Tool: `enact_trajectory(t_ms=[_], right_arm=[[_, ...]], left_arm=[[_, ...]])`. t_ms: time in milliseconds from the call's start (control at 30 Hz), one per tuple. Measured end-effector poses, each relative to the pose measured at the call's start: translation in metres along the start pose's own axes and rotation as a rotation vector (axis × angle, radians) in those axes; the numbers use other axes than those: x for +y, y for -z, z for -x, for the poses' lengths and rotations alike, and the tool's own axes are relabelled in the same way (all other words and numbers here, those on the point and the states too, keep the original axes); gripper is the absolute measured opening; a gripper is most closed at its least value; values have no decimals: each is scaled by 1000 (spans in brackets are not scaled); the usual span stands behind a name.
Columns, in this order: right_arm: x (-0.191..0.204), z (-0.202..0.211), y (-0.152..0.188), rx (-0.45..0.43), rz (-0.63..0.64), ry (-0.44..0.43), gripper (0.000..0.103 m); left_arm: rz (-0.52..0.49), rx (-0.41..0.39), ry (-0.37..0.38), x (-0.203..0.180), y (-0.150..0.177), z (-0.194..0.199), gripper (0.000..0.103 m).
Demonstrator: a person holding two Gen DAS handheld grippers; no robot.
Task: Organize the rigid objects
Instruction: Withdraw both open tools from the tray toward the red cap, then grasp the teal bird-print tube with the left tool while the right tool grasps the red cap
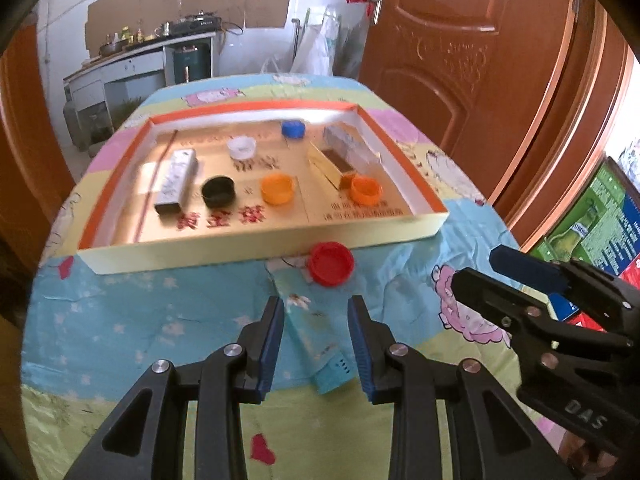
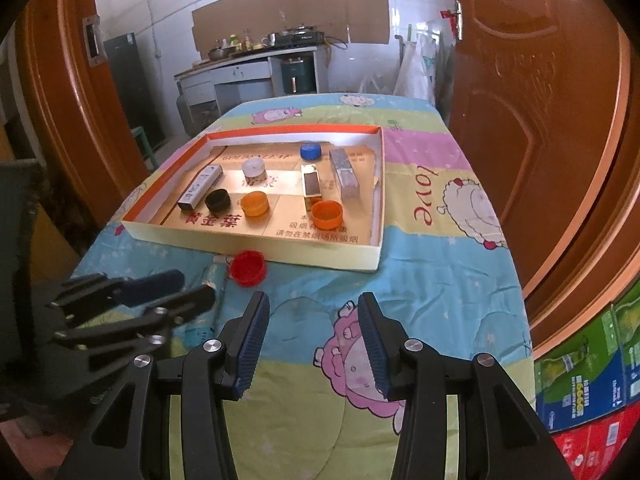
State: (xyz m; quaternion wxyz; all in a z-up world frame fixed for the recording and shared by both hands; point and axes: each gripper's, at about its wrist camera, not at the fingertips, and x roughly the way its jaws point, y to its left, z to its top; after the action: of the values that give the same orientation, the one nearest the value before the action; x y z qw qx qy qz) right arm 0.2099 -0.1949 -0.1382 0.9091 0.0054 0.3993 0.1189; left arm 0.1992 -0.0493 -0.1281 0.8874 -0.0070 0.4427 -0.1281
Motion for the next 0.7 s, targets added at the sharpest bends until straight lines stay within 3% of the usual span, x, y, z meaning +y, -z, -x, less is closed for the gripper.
enact_trajectory(t_ms=[367, 533, 700], right_arm=[[-17, -1, 8, 1, -35, -7, 48], [-17, 0, 10, 5, -38, -13, 48], [-10, -3, 13, 12, -25, -39, 48]], left_arm=[[-38, 31, -122, -7, 3, -25, 34], [-18, 10, -101, -1, 4, -22, 34], [11, -13, -81, 9, 7, -18, 23]])
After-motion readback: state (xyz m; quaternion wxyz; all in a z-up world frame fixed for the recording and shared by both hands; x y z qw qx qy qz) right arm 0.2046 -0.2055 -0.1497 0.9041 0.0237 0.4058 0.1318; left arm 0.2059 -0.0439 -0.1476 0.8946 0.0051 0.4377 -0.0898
